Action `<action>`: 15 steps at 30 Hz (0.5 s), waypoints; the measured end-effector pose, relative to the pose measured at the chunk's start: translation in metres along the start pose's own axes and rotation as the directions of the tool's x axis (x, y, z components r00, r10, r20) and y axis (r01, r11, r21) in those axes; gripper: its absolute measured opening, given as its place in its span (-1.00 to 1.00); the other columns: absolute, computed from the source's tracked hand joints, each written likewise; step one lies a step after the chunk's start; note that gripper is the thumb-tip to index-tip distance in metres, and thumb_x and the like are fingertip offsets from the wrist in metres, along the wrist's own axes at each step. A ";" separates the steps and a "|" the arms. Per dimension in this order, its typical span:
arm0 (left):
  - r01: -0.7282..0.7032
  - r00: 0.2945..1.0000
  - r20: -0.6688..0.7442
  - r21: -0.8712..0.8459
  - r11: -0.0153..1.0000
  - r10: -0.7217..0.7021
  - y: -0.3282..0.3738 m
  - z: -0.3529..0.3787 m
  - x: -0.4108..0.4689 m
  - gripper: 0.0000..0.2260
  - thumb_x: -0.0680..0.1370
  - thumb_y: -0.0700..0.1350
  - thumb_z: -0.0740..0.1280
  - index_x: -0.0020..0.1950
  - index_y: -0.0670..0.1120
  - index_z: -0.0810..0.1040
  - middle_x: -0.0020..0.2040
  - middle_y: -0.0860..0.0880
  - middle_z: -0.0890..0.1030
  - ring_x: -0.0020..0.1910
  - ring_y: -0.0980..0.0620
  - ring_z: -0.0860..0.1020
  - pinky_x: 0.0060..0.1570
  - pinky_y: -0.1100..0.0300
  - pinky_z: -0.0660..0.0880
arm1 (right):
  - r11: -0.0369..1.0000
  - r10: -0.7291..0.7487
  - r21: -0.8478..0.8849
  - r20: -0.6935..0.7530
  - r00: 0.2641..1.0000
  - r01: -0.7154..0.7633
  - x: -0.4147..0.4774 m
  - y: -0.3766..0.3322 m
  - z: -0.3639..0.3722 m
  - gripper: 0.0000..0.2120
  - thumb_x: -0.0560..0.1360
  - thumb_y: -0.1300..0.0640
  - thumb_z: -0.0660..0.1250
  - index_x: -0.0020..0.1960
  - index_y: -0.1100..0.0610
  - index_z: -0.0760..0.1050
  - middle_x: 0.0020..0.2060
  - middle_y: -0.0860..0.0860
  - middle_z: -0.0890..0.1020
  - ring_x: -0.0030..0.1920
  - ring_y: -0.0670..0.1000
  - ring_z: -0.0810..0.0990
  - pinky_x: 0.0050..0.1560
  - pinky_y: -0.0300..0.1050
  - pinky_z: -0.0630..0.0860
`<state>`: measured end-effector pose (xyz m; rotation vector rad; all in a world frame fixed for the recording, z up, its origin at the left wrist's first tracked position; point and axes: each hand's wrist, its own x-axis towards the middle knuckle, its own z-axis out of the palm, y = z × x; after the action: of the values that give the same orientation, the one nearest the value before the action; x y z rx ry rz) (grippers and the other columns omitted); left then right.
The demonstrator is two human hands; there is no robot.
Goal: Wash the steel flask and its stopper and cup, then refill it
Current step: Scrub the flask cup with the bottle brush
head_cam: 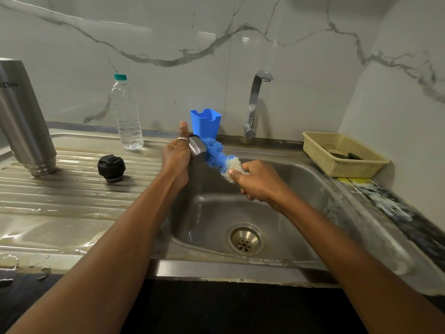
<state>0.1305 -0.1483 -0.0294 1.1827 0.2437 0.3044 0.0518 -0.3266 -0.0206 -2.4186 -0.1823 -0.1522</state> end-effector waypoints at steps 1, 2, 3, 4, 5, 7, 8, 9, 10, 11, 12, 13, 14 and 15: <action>-0.002 1.000 -0.010 0.014 1.000 0.002 0.001 0.000 -0.001 -0.59 0.56 0.29 0.33 -0.13 -0.06 0.61 -0.24 0.00 0.66 -0.18 0.03 0.64 -0.06 0.09 0.63 | 1.000 -0.003 -0.009 -0.001 1.000 0.003 0.000 -0.001 -0.001 -0.70 0.64 -0.06 0.27 -0.03 0.15 0.61 -0.31 0.06 0.66 -0.37 -0.01 0.59 -0.29 -0.07 0.54; -0.013 1.000 -0.009 0.032 0.999 0.013 0.000 -0.001 0.000 -0.59 0.55 0.29 0.33 -0.15 -0.06 0.60 -0.25 0.00 0.64 -0.20 0.03 0.63 -0.06 0.09 0.62 | 1.000 -0.007 -0.012 -0.017 1.000 0.006 0.001 -0.001 -0.002 -0.70 0.64 -0.06 0.27 -0.04 0.15 0.61 -0.29 0.08 0.67 -0.35 0.02 0.62 -0.23 0.00 0.58; -0.027 1.000 0.002 0.049 0.998 0.027 -0.001 0.000 0.001 -0.58 0.55 0.30 0.34 -0.16 -0.06 0.61 -0.26 0.00 0.64 -0.20 0.03 0.63 -0.07 0.08 0.61 | 1.000 -0.013 -0.009 -0.050 0.999 0.012 0.002 -0.002 -0.004 -0.69 0.63 -0.07 0.27 -0.05 0.15 0.62 -0.28 0.10 0.68 -0.31 0.06 0.64 -0.16 0.05 0.61; -0.045 0.999 0.021 0.071 0.996 0.044 -0.004 0.000 0.003 -0.56 0.54 0.31 0.34 -0.17 -0.07 0.62 -0.27 0.00 0.65 -0.21 0.02 0.63 -0.09 0.08 0.61 | 1.000 -0.020 0.001 -0.088 0.996 0.020 0.003 -0.003 -0.006 -0.68 0.63 -0.08 0.27 -0.05 0.15 0.63 -0.28 0.10 0.68 -0.29 0.08 0.66 -0.11 0.09 0.62; -0.064 0.998 0.036 0.098 0.993 0.060 -0.006 0.000 0.002 -0.54 0.55 0.32 0.33 -0.19 -0.07 0.62 -0.31 0.01 0.64 -0.25 0.02 0.61 -0.16 0.10 0.60 | 0.999 -0.030 0.022 -0.120 0.992 0.033 0.003 -0.005 -0.007 -0.68 0.62 -0.09 0.28 -0.06 0.14 0.64 -0.30 0.07 0.68 -0.29 0.06 0.66 -0.09 0.10 0.62; -0.078 0.996 0.051 0.163 0.983 0.070 -0.010 0.002 0.001 -0.49 0.55 0.37 0.27 -0.27 -0.05 0.57 -0.39 0.03 0.58 -0.36 0.06 0.54 -0.32 0.18 0.50 | 0.996 -0.051 0.063 -0.142 0.988 0.060 0.002 -0.011 -0.006 -0.68 0.62 -0.09 0.28 -0.11 0.11 0.63 -0.35 0.00 0.65 -0.35 -0.02 0.62 -0.12 0.04 0.61; -0.070 0.997 0.052 0.180 0.981 0.061 -0.011 0.003 0.002 -0.46 0.55 0.40 0.22 -0.28 -0.05 0.53 -0.41 0.03 0.55 -0.39 0.06 0.51 -0.36 0.20 0.45 | 0.996 -0.061 0.062 -0.142 0.988 0.070 0.001 -0.014 -0.004 -0.68 0.62 -0.09 0.28 -0.15 0.09 0.61 -0.35 0.00 0.65 -0.35 -0.02 0.61 -0.13 0.02 0.60; -0.058 0.998 0.047 0.187 0.981 0.050 -0.012 0.004 0.001 -0.43 0.55 0.43 0.16 -0.28 -0.05 0.51 -0.44 0.04 0.52 -0.41 0.06 0.48 -0.39 0.21 0.41 | 0.996 -0.063 0.051 -0.140 0.988 0.071 0.002 -0.015 -0.002 -0.68 0.62 -0.09 0.28 -0.17 0.10 0.59 -0.34 0.02 0.66 -0.33 0.02 0.63 -0.11 0.02 0.60; -0.043 0.998 0.041 0.195 0.980 0.036 -0.011 0.004 0.001 -0.41 0.55 0.46 0.11 -0.28 -0.05 0.49 -0.48 0.05 0.50 -0.44 0.07 0.46 -0.42 0.23 0.38 | 0.997 -0.054 0.039 -0.141 0.988 0.060 0.003 -0.014 0.000 -0.67 0.62 -0.10 0.28 -0.17 0.11 0.59 -0.32 0.04 0.67 -0.28 0.06 0.65 -0.09 0.05 0.62; -0.025 0.999 0.037 0.193 0.981 0.018 -0.010 0.003 0.000 -0.40 0.56 0.46 0.07 -0.27 -0.04 0.48 -0.54 0.07 0.48 -0.48 0.08 0.46 -0.45 0.26 0.37 | 0.999 -0.036 0.027 -0.141 0.989 0.040 0.004 -0.012 0.000 -0.66 0.61 -0.10 0.27 -0.14 0.12 0.60 -0.29 0.06 0.68 -0.24 0.10 0.67 -0.05 0.08 0.63; -0.006 0.999 0.037 0.174 0.985 0.000 -0.009 0.003 0.001 -0.40 0.56 0.45 0.07 -0.27 -0.05 0.48 -0.56 0.08 0.47 -0.49 0.08 0.47 -0.44 0.26 0.41 | 1.000 -0.015 0.015 -0.137 0.990 0.017 0.005 -0.009 0.000 -0.66 0.61 -0.11 0.27 -0.11 0.13 0.62 -0.28 0.07 0.68 -0.21 0.12 0.68 -0.02 0.12 0.63; 0.009 0.999 0.045 0.147 0.989 -0.015 -0.008 0.002 0.003 -0.40 0.56 0.44 0.10 -0.25 -0.06 0.51 -0.54 0.07 0.51 -0.47 0.07 0.52 -0.38 0.24 0.47 | 1.000 0.000 0.007 -0.132 0.991 0.000 0.005 -0.006 -0.001 -0.66 0.61 -0.12 0.27 -0.08 0.13 0.63 -0.27 0.08 0.69 -0.20 0.13 0.68 0.00 0.14 0.62; 0.021 0.998 0.061 0.127 0.992 -0.029 -0.008 0.002 0.005 -0.41 0.56 0.43 0.15 -0.21 -0.08 0.56 -0.47 0.04 0.57 -0.41 0.04 0.57 -0.31 0.19 0.53 | 1.000 0.008 0.001 -0.129 0.992 -0.008 0.005 -0.004 -0.003 -0.65 0.61 -0.12 0.27 -0.08 0.14 0.63 -0.27 0.08 0.69 -0.20 0.14 0.68 0.00 0.16 0.62; 0.027 0.995 0.094 0.119 0.993 -0.038 -0.008 0.002 0.005 -0.42 0.55 0.42 0.22 -0.12 -0.10 0.61 -0.36 0.00 0.62 -0.32 0.02 0.61 -0.24 0.15 0.57 | 1.000 0.007 0.001 -0.134 0.991 -0.007 0.005 -0.002 -0.004 -0.66 0.61 -0.12 0.27 -0.08 0.13 0.63 -0.27 0.07 0.68 -0.20 0.13 0.68 0.00 0.16 0.62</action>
<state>0.1366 -0.1505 -0.0362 1.3049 0.1985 0.2056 0.0561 -0.3271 -0.0150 -2.3986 -0.1121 -0.3108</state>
